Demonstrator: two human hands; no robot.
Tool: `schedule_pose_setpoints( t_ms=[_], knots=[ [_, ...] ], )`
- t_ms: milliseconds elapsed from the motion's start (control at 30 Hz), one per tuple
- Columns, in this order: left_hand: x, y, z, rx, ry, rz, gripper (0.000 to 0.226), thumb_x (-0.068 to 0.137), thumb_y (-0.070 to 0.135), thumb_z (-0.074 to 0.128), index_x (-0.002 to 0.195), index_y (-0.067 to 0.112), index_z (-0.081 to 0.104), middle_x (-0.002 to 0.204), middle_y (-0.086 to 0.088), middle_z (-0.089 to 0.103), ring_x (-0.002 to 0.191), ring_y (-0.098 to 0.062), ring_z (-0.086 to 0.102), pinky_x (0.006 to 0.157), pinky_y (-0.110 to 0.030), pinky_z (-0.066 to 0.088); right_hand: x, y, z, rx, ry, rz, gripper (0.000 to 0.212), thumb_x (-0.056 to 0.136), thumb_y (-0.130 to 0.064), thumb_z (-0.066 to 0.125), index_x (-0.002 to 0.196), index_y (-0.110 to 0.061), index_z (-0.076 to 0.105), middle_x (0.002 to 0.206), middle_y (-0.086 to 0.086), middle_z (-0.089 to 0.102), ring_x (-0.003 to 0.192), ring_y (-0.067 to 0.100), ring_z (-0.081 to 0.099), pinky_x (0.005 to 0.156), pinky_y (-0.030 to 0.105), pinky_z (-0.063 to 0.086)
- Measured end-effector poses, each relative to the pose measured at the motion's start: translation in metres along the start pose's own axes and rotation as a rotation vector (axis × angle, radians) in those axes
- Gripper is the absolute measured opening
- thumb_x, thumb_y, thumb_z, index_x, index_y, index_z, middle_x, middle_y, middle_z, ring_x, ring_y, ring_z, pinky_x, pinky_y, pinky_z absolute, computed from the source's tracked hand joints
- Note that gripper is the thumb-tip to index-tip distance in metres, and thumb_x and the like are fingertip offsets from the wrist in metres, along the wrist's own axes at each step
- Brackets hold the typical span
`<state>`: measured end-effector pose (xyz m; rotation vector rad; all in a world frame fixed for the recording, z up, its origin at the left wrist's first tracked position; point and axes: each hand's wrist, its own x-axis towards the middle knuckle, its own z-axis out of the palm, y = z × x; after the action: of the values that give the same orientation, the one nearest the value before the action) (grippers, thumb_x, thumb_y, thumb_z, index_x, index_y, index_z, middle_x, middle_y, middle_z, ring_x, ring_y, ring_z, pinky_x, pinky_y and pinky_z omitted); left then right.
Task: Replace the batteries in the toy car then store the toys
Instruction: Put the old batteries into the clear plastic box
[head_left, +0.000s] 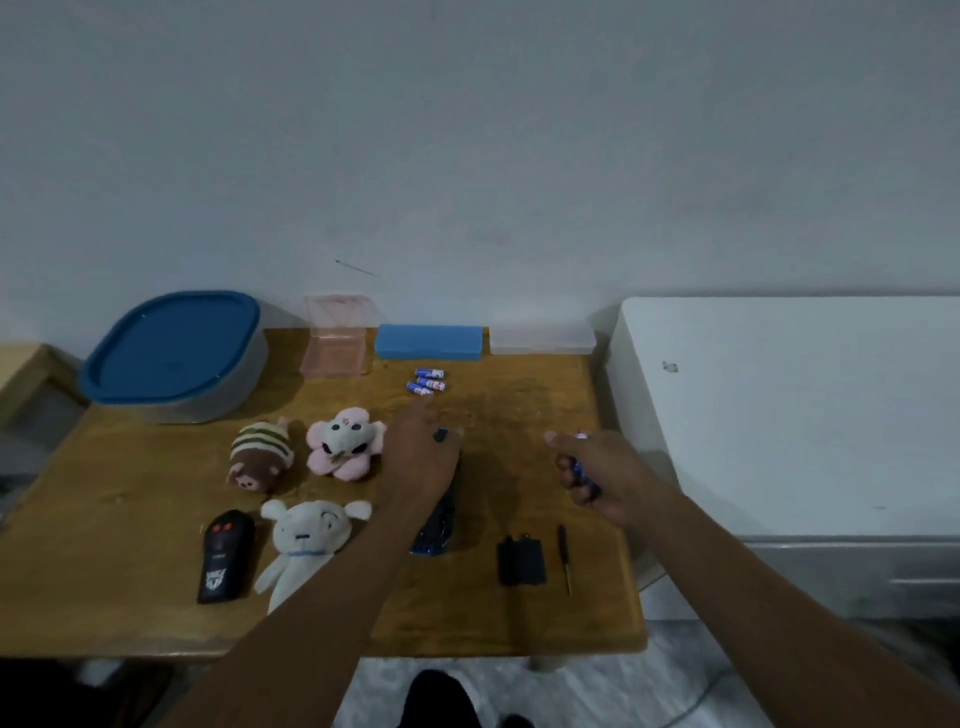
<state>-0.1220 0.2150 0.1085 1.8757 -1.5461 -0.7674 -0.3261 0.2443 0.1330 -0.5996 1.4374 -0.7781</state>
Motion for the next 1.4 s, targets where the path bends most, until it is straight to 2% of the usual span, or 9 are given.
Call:
schedule_pose_setpoints(
  t_ms=[100, 267, 400, 533, 767, 967, 1033, 1200, 1400],
  knots=[
    [0.019, 0.02, 0.019, -0.141, -0.057, -0.025, 0.059, 0.088, 0.021, 0.07, 0.14, 0.013, 0.046, 0.131, -0.007, 0.06, 0.112, -0.022, 0.061, 0.096, -0.044, 0.052, 0.01, -0.016, -0.014, -0.116, 0.053, -0.089, 0.023, 0.086, -0.025, 0.07, 0.072, -0.014, 0.056, 0.059, 0.003, 0.05, 0.046, 0.011, 0.043, 0.039, 0.021, 0.032],
    [0.057, 0.038, 0.058, -0.155, 0.023, -0.081, 0.055, 0.089, 0.028, 0.069, 0.139, 0.015, 0.049, 0.122, -0.003, 0.066, 0.106, -0.019, 0.062, 0.091, -0.034, 0.052, 0.04, -0.046, -0.028, -0.284, 0.133, -0.201, 0.021, 0.086, -0.027, 0.07, 0.076, -0.01, 0.063, 0.06, 0.006, 0.054, 0.047, 0.013, 0.046, 0.04, 0.019, 0.035],
    [0.095, 0.043, 0.089, -0.178, 0.012, -0.176, 0.056, 0.092, 0.024, 0.064, 0.144, 0.018, 0.043, 0.111, -0.003, 0.069, 0.08, -0.009, 0.062, 0.061, -0.016, 0.049, 0.077, -0.067, -0.033, -0.411, 0.195, -0.279, 0.011, 0.086, -0.025, 0.069, 0.082, -0.015, 0.068, 0.064, 0.006, 0.061, 0.05, 0.012, 0.053, 0.044, 0.018, 0.042],
    [0.129, 0.039, 0.113, -0.116, 0.023, -0.159, 0.053, 0.092, 0.03, 0.064, 0.141, 0.016, 0.049, 0.124, -0.004, 0.065, 0.109, -0.018, 0.061, 0.089, -0.025, 0.047, 0.122, -0.082, -0.039, -0.536, 0.21, -0.308, 0.014, 0.087, -0.024, 0.069, 0.09, -0.011, 0.069, 0.071, 0.002, 0.063, 0.055, 0.012, 0.056, 0.041, 0.01, 0.04],
    [0.152, 0.034, 0.14, -0.039, 0.015, 0.089, 0.044, 0.096, 0.028, 0.057, 0.138, 0.016, 0.05, 0.137, -0.004, 0.056, 0.124, -0.018, 0.052, 0.097, -0.018, 0.034, 0.194, -0.077, -0.049, -0.562, 0.395, -0.269, 0.024, 0.086, -0.029, 0.069, 0.103, -0.012, 0.063, 0.096, 0.001, 0.064, 0.077, 0.012, 0.06, 0.066, 0.019, 0.049],
    [0.177, 0.036, 0.157, 0.139, -0.128, 0.256, 0.053, 0.094, 0.026, 0.06, 0.144, 0.017, 0.042, 0.149, -0.004, 0.043, 0.138, -0.022, 0.038, 0.115, -0.033, 0.027, 0.23, -0.064, -0.052, -0.421, 0.46, -0.198, 0.043, 0.084, -0.029, 0.071, 0.118, -0.015, 0.049, 0.109, 0.002, 0.061, 0.093, 0.02, 0.061, 0.078, 0.027, 0.054],
    [0.186, 0.038, 0.158, 0.21, -0.203, 0.311, 0.058, 0.094, 0.029, 0.06, 0.146, 0.016, 0.038, 0.153, -0.003, 0.038, 0.142, -0.023, 0.031, 0.12, -0.037, 0.021, 0.242, -0.058, -0.052, -0.409, 0.457, -0.204, 0.047, 0.084, -0.027, 0.072, 0.122, -0.016, 0.048, 0.114, -0.001, 0.059, 0.098, 0.018, 0.06, 0.079, 0.019, 0.051],
    [0.211, 0.036, 0.158, 0.432, -0.265, 0.487, 0.06, 0.097, 0.028, 0.056, 0.15, 0.015, 0.031, 0.157, -0.004, 0.031, 0.145, -0.019, 0.026, 0.118, -0.025, 0.005, 0.251, -0.05, -0.052, -0.35, 0.473, -0.228, 0.042, 0.085, -0.027, 0.07, 0.122, -0.017, 0.054, 0.119, -0.001, 0.061, 0.101, 0.014, 0.058, 0.09, 0.023, 0.045],
    [0.229, 0.035, 0.161, 0.532, -0.263, 0.53, 0.054, 0.099, 0.034, 0.052, 0.148, 0.019, 0.036, 0.158, -0.001, 0.028, 0.146, -0.021, 0.024, 0.117, -0.034, 0.023, 0.256, -0.048, -0.053, -0.401, 0.565, -0.224, 0.029, 0.088, -0.031, 0.066, 0.113, -0.016, 0.059, 0.117, 0.004, 0.065, 0.103, 0.018, 0.061, 0.091, 0.028, 0.045]
  ],
)
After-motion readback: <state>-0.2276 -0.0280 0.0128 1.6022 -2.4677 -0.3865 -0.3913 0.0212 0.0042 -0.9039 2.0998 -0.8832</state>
